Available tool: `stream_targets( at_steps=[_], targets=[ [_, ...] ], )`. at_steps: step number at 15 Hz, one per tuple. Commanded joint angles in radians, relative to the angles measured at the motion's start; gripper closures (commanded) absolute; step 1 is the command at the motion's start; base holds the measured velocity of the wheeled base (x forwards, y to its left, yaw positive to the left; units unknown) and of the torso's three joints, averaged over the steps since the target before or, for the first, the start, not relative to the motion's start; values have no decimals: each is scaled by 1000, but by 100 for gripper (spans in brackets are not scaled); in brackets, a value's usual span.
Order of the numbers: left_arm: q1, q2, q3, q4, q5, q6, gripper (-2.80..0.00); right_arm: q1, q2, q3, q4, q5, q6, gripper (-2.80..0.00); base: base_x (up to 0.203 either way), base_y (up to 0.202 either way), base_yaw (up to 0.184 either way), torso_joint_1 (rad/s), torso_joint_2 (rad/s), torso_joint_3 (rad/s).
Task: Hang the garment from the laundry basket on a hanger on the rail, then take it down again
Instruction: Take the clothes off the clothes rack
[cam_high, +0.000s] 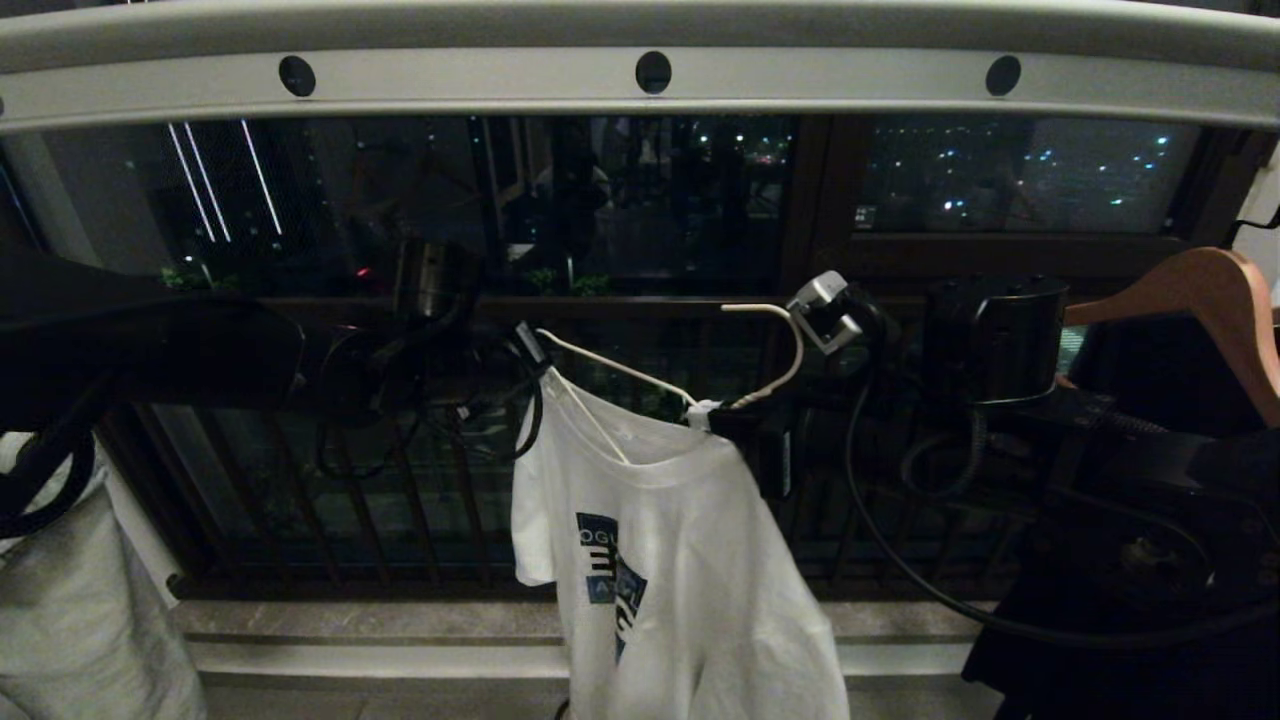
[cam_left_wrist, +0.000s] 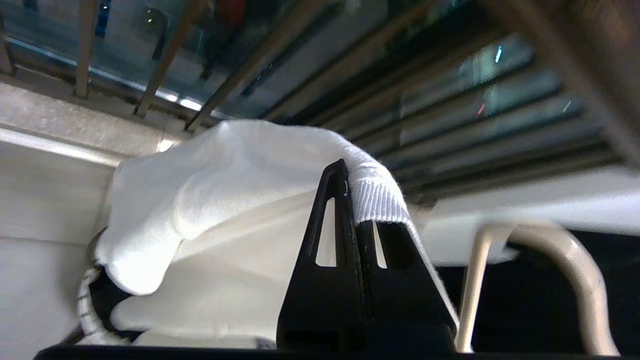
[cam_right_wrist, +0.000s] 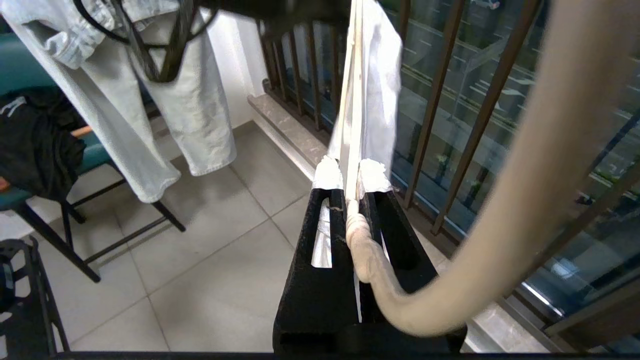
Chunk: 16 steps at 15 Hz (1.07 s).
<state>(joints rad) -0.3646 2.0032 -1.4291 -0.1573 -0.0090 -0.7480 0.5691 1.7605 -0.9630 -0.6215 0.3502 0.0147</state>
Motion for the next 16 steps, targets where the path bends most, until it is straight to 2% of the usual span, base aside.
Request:
stream_targets(
  at_steps=[1,3,5,10,16],
  targets=[
    [-31,-4,15,-1,1,15,0,-1,36,-5,-20,3,2,0,0,0,0,0,0,0],
    [-51,-18,27,11,5,21,0,-7,81,-5,-103,-5,8,0,0,0,0,0,0,0],
    [-70,-25,31,10,21,23,0,-9,125,-4,-210,-48,45,0,0,0,0,0,0,0],
    [-61,-28,13,-1,152,52,0,-20,112,-8,-218,-73,56,0,0,0,0,0,0,0],
    [-13,0,-26,-1,155,46,0,-35,79,-6,-213,-71,54,0,0,0,0,0,0,0]
  ],
)
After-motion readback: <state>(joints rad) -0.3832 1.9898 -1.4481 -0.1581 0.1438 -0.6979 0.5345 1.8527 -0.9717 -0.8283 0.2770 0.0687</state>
